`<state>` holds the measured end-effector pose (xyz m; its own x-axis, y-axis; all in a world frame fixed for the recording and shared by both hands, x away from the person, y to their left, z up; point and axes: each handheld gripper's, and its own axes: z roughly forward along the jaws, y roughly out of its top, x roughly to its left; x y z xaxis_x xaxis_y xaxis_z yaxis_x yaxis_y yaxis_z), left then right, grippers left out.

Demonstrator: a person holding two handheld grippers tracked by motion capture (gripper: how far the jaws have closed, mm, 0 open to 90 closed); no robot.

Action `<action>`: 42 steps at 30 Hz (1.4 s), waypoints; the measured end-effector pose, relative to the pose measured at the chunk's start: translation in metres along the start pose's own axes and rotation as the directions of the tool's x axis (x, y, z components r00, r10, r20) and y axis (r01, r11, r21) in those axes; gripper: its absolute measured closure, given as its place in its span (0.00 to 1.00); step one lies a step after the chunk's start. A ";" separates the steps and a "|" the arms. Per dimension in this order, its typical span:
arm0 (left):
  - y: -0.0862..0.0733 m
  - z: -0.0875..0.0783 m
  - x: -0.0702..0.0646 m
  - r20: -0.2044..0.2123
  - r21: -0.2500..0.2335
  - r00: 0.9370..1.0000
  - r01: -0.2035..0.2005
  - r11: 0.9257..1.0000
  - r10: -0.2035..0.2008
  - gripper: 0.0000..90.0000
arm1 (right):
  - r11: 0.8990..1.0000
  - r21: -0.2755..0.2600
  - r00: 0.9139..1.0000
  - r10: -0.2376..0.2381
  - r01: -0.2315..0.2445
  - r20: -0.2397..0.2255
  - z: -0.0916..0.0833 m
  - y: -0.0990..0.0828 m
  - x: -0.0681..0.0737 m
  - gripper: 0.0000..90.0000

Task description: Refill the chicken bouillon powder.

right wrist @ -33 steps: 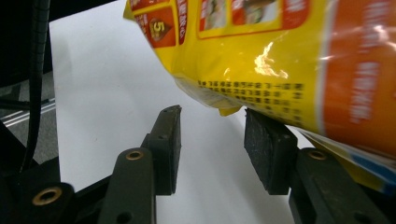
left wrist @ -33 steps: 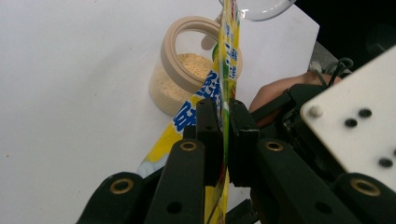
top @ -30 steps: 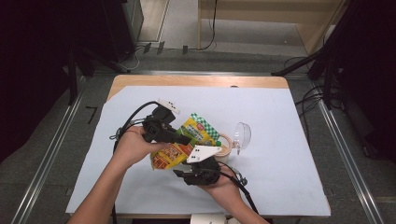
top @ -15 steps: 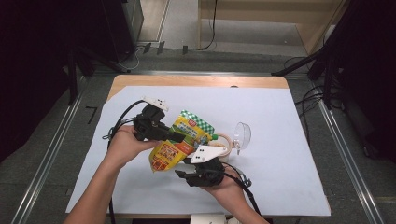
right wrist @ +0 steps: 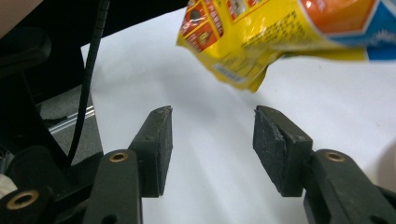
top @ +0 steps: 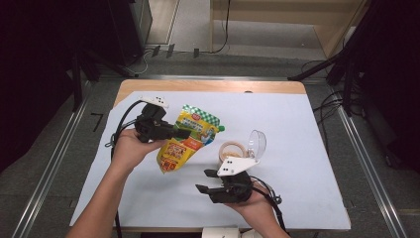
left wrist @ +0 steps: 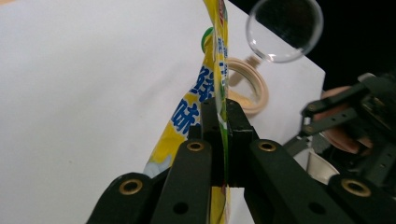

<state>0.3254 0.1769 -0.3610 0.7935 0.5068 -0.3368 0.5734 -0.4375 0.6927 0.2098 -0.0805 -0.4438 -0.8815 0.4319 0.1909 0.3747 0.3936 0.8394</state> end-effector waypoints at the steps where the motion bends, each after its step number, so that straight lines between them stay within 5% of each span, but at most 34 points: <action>1: 0.001 0.002 0.002 -0.007 -0.013 1.000 0.006 1.000 -0.006 1.00 | 1.000 -0.004 1.000 0.000 0.000 0.002 -0.002 -0.001 0.000 0.54; 10: 0.006 0.023 0.019 -0.041 -0.080 0.999 -0.008 0.997 0.005 1.00 | 0.999 -0.021 0.999 0.035 -0.034 0.011 -0.009 -0.009 -0.012 0.54; 16: 0.002 0.037 0.027 -0.054 -0.074 0.999 -0.005 0.997 0.001 1.00 | 0.999 -0.029 0.999 0.037 -0.036 0.027 -0.009 -0.010 -0.017 0.54; 27: -0.009 0.029 0.029 -0.057 -0.059 0.998 -0.017 0.998 0.013 0.98 | 0.999 -0.027 0.998 0.044 -0.043 0.036 -0.010 -0.010 -0.019 0.54; 42: -0.035 0.000 0.032 -0.050 -0.076 0.999 0.016 0.997 -0.020 0.96 | 1.000 -0.013 0.999 0.022 -0.021 0.031 -0.007 -0.005 -0.016 0.54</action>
<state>0.3303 0.2083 -0.3963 0.7708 0.5518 -0.3184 0.5691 -0.3718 0.7334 0.2201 -0.0951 -0.4476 -0.8638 0.4652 0.1933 0.3897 0.3739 0.8416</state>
